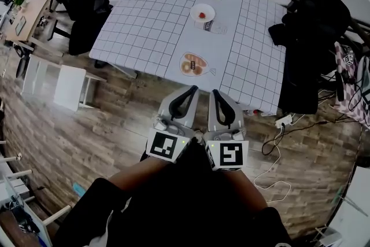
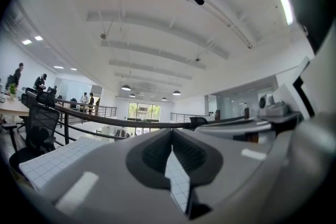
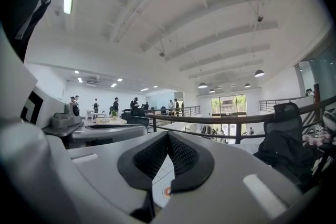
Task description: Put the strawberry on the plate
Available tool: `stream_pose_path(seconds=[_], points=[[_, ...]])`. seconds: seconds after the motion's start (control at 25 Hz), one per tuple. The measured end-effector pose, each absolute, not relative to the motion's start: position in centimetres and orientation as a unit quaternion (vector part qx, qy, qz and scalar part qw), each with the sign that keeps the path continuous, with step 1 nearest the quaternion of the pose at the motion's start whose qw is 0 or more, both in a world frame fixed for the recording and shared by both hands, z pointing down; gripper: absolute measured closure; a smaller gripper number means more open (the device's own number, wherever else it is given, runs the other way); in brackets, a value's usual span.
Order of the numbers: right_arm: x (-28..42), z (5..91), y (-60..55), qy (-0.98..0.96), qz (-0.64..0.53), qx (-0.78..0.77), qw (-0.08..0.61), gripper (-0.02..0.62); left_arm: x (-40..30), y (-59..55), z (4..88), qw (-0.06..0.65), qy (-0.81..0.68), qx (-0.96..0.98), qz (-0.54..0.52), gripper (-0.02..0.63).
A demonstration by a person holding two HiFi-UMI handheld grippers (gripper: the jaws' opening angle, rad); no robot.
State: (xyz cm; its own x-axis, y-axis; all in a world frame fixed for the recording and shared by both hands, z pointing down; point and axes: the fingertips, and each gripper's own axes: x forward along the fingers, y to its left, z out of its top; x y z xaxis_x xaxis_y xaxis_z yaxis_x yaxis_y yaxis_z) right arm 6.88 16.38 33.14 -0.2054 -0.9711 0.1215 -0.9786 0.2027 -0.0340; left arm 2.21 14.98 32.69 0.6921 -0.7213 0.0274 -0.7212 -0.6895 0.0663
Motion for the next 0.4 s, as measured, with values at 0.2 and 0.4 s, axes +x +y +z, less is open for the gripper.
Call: stream_pose_path(seconds=[0.2,0.4], points=[[7.7,33.9,16.9,-0.775,0.051,0.63,0.033,0.598,3.2,15.4,33.6,0.041,-0.39,0.92,0.0,0.6],[7.9,34.1,17.2,-0.775,0.053,0.628,0.036,0.598,3.7,15.5,33.9,0.045,-0.389,0.92,0.005,0.598]])
